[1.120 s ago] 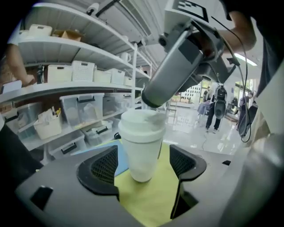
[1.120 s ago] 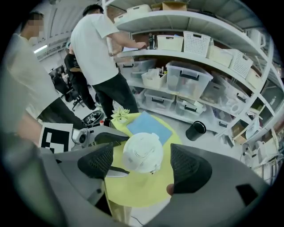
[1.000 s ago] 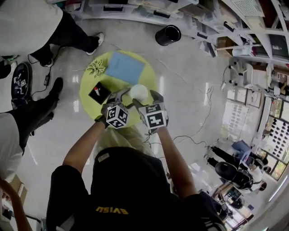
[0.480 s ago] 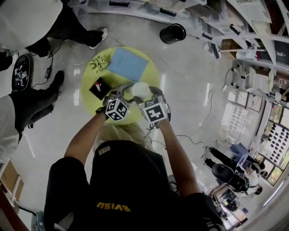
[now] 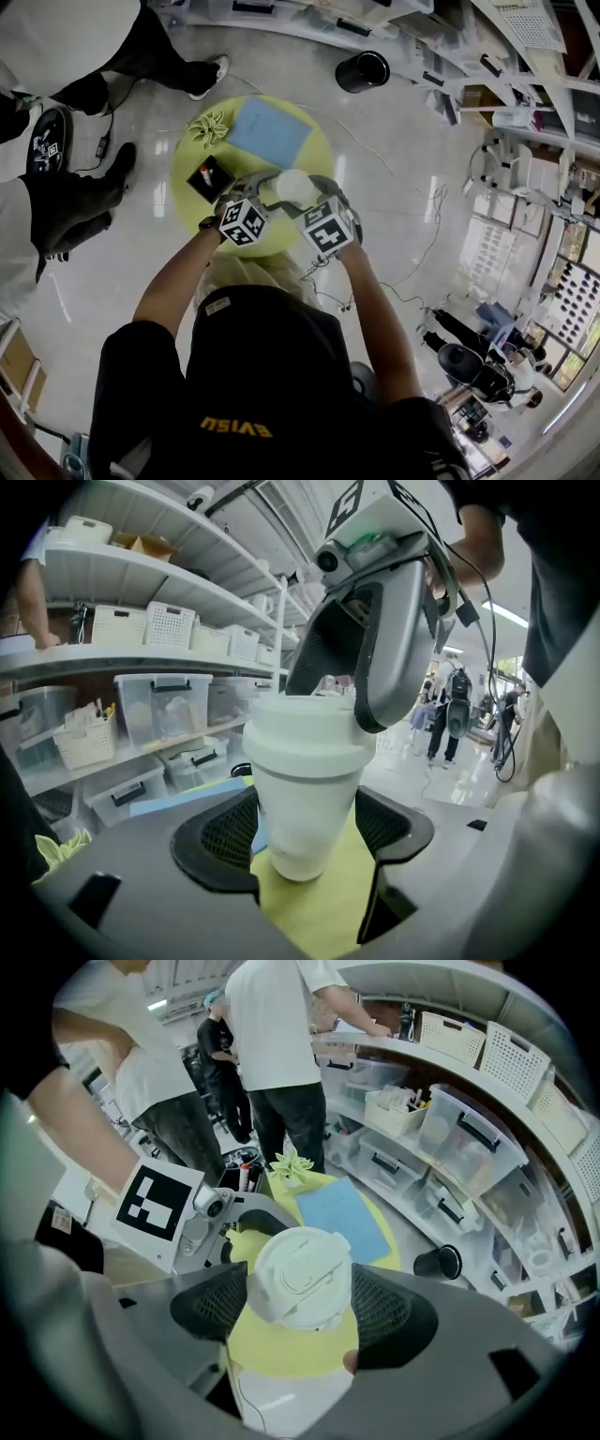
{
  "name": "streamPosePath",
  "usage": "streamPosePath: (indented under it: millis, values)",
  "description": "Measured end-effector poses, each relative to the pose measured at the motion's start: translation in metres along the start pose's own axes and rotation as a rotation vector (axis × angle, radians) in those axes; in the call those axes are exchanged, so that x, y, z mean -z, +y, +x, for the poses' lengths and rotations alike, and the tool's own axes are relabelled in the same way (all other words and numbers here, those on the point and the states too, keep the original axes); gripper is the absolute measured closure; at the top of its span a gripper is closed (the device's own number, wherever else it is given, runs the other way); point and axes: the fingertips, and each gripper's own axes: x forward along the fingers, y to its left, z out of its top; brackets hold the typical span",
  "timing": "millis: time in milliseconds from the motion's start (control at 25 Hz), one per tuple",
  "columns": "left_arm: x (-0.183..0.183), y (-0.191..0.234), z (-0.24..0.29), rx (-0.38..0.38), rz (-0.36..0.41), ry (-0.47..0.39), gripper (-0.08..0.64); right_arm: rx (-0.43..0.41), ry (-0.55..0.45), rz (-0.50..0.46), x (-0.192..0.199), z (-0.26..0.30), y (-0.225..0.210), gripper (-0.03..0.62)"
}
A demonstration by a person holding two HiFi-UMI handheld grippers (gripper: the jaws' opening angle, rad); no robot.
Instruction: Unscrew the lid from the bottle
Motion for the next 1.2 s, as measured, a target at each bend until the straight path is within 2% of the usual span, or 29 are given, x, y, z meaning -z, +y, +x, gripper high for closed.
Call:
streamPosePath:
  millis: [120, 320, 560, 640, 720, 920, 1000, 1080, 1200]
  values:
    - [0.001, 0.0, -0.001, 0.011, 0.003, 0.005, 0.224, -0.032, -0.045, -0.052, 0.002, -0.001, 0.001, 0.249]
    - [0.005, -0.001, -0.002, 0.018, 0.011, 0.017, 0.225, -0.106, -0.088, -0.223, 0.003, -0.003, 0.006, 0.252]
    - [0.005, -0.003, -0.002, 0.024, 0.024, 0.04, 0.227, -0.195, -0.061, -0.509, 0.01, -0.005, 0.01, 0.253]
    - [0.003, -0.003, -0.001, 0.024, 0.028, 0.049, 0.229, -0.218, -0.037, -0.568, 0.012, -0.005, 0.009, 0.253]
    - [0.002, -0.003, 0.0, 0.022, 0.026, 0.058, 0.229, -0.231, -0.025, -0.586, 0.012, -0.006, 0.008, 0.253]
    - [0.001, -0.004, 0.001, 0.022, 0.033, 0.073, 0.229, -0.205, -0.039, -0.579, 0.014, -0.007, 0.007, 0.253]
    - [-0.001, -0.006, 0.003, 0.024, 0.037, 0.085, 0.229, -0.165, -0.041, -0.528, 0.018, -0.009, 0.005, 0.248]
    - [-0.002, -0.007, 0.005, 0.03, 0.037, 0.101, 0.229, -0.132, -0.109, -0.369, 0.015, -0.015, 0.0, 0.241]
    - [0.0, -0.004, 0.003, 0.038, 0.039, 0.117, 0.229, -0.075, -0.275, -0.076, 0.003, -0.028, -0.01, 0.235]
